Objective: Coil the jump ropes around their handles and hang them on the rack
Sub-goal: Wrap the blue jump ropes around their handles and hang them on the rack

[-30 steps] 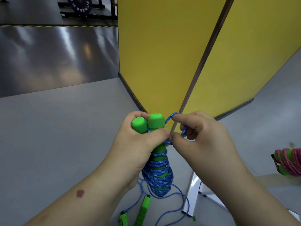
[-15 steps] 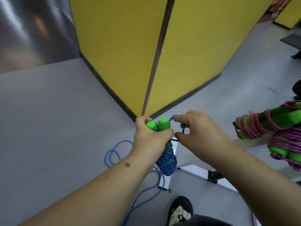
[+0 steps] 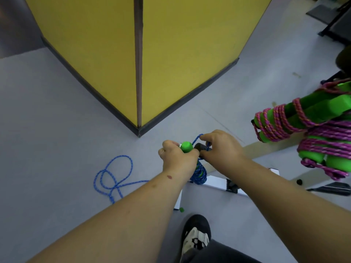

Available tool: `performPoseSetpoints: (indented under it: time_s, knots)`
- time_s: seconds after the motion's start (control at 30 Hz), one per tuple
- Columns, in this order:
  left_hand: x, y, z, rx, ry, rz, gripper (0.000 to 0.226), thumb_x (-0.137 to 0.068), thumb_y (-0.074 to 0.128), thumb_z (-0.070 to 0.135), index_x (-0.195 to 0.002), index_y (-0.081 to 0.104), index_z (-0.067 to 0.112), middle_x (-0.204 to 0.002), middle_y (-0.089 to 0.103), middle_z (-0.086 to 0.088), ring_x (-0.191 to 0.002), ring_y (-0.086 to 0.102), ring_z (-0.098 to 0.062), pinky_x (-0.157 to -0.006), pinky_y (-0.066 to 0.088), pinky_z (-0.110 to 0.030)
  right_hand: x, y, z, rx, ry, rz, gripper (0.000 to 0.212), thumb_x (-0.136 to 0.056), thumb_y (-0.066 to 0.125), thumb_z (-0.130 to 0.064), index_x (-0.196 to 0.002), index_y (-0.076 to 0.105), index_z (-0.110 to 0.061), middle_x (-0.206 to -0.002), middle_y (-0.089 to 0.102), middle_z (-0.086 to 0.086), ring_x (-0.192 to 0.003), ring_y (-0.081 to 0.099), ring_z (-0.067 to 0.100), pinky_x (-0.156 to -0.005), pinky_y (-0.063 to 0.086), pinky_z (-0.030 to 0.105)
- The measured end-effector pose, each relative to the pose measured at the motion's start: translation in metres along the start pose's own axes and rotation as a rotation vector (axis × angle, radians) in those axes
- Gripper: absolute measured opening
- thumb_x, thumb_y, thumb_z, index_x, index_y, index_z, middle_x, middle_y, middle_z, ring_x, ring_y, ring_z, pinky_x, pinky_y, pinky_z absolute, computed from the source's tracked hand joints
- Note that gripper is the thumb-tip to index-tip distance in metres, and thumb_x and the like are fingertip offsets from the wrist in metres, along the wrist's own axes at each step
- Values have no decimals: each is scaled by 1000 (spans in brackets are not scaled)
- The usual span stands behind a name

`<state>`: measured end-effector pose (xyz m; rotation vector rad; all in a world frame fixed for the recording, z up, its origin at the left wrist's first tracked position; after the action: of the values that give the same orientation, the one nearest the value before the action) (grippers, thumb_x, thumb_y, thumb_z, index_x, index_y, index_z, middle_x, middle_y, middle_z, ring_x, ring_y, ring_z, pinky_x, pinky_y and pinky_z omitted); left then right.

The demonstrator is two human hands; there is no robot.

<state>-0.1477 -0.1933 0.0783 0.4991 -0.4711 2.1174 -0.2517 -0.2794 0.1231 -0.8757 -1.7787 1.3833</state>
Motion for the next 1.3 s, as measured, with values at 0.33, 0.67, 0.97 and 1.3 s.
performPoseSetpoints:
  time_s: [0.33,0.67,0.97,1.3]
  knots:
    - [-35,21,-27,-122,-66,17,41,-89,66,11,-117,38,16,-127,42,-12,-83,50,-18,-59,40,-27,-23,41,24,-63,34,-96,5,-78,61,-20,-78,66,-22,-79,47,-4,-75,55,23,-59,48,33]
    - [-63,39,-45,-113,-153,-22,30,-93,62,13,-117,44,14,-118,56,-15,-87,55,-22,-69,45,-30,-28,45,48,-112,80,-154,44,-74,82,-44,-114,73,-28,-103,49,0,-91,58,21,-72,51,32]
    - [-75,46,-47,-59,-263,-102,45,-85,65,11,-127,49,6,-115,59,-21,-105,61,-35,-92,57,-47,-27,47,51,-169,134,-196,32,-80,70,-24,-112,71,-22,-118,69,2,-106,65,25,-86,56,39]
    - [-80,54,-64,6,-285,-47,65,-71,39,45,-129,52,20,-131,52,-17,-111,59,-33,-103,49,-50,-16,33,52,-65,16,-149,38,-87,70,-25,-123,61,-23,-110,70,1,-101,64,28,-76,54,36]
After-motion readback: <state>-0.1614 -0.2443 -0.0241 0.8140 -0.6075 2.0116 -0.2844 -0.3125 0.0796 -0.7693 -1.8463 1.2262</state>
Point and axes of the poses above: each hand's wrist, its own x-axis away from the middle knuckle, its own y-axis out of the palm, z = x × y, the point moved 4 cm from there along -x, towards the middle knuckle
